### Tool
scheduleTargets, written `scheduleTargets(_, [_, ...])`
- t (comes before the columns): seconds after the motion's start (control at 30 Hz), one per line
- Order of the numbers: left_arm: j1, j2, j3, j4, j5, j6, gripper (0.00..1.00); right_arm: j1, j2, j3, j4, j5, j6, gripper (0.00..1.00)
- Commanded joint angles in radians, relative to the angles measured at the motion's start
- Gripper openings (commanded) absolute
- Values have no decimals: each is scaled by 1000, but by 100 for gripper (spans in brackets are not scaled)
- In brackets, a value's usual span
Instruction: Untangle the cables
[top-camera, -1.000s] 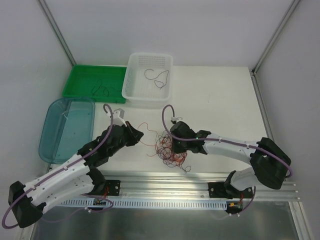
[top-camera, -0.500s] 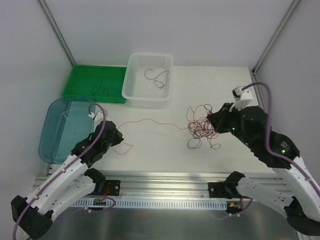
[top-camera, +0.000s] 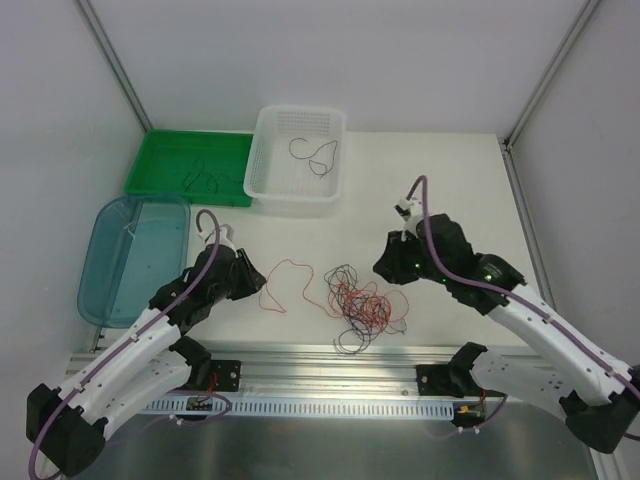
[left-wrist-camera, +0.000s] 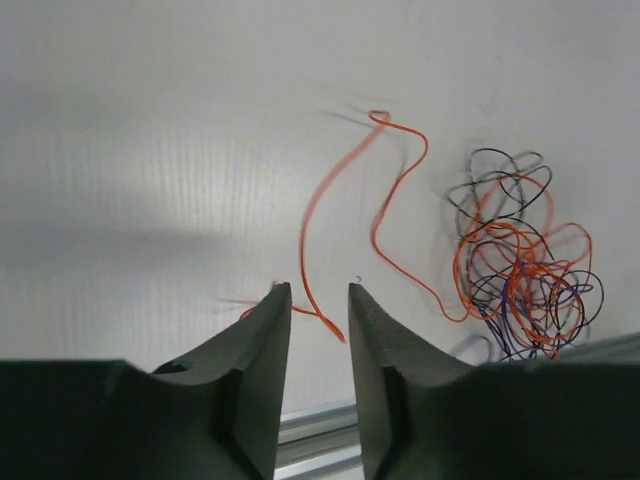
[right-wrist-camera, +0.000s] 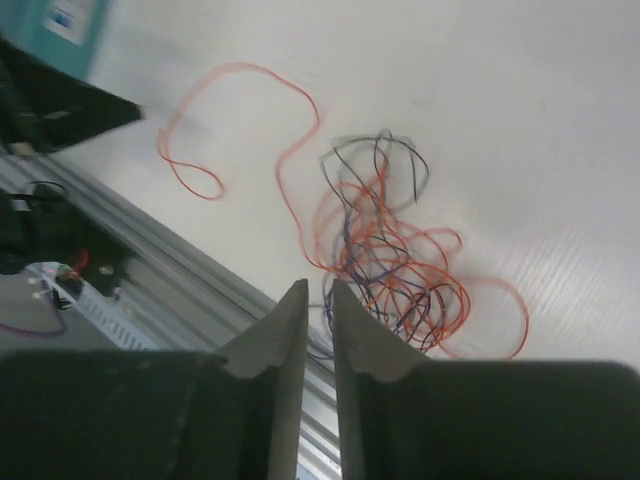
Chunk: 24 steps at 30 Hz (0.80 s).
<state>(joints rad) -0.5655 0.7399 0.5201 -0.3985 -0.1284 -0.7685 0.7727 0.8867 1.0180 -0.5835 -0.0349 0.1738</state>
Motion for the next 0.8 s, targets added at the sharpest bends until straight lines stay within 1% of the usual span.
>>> scheduleTargets(0.0, [1,-57,-22,56,151,11,33,-1,37,-93,25,77,64,23])
scheduleTargets(0.03, [-5,-65,-23,58,170,11,42,-1,38,-101,7,134,64,26])
scheduleTargets(0.07, [-11,-69,-20,64,188,8,55,0,35,-108,-24,160,61,34])
scheduleTargets(0.1, [-20,-76,-16,67,226,5,62,-1,31,-122,-38,180,52,41])
scheduleTargets(0.13, [-34,-74,-9,69,236,0,69,-1,26,-127,-48,197,40,48])
scheduleTargets(0.17, [-75,-71,6,72,240,-14,78,0,24,-130,-64,207,32,58])
scheduleTargets(0.23, [-124,-45,26,87,225,-35,82,-1,21,-150,-101,198,15,63])
scheduleTargets(0.27, [-178,-28,44,99,217,-61,83,-1,20,-160,-101,185,13,67])
scheduleTargets(0.37, [-264,71,75,174,202,-115,83,0,8,-217,-61,92,21,70])
scheduleTargets(0.43, [-304,169,93,213,168,-161,81,-1,8,-258,-36,49,59,69])
scheduleTargets(0.6, [-421,396,167,294,95,-251,78,0,26,-329,69,44,163,68])
scheduleTargets(0.63, [-434,421,170,311,75,-290,77,2,34,-338,86,43,183,68])
scheduleTargets(0.67, [-445,467,172,349,47,-307,76,2,47,-360,132,9,220,68])
scheduleTargets(0.77, [-464,541,159,426,20,-377,73,16,89,-386,216,-3,282,68])
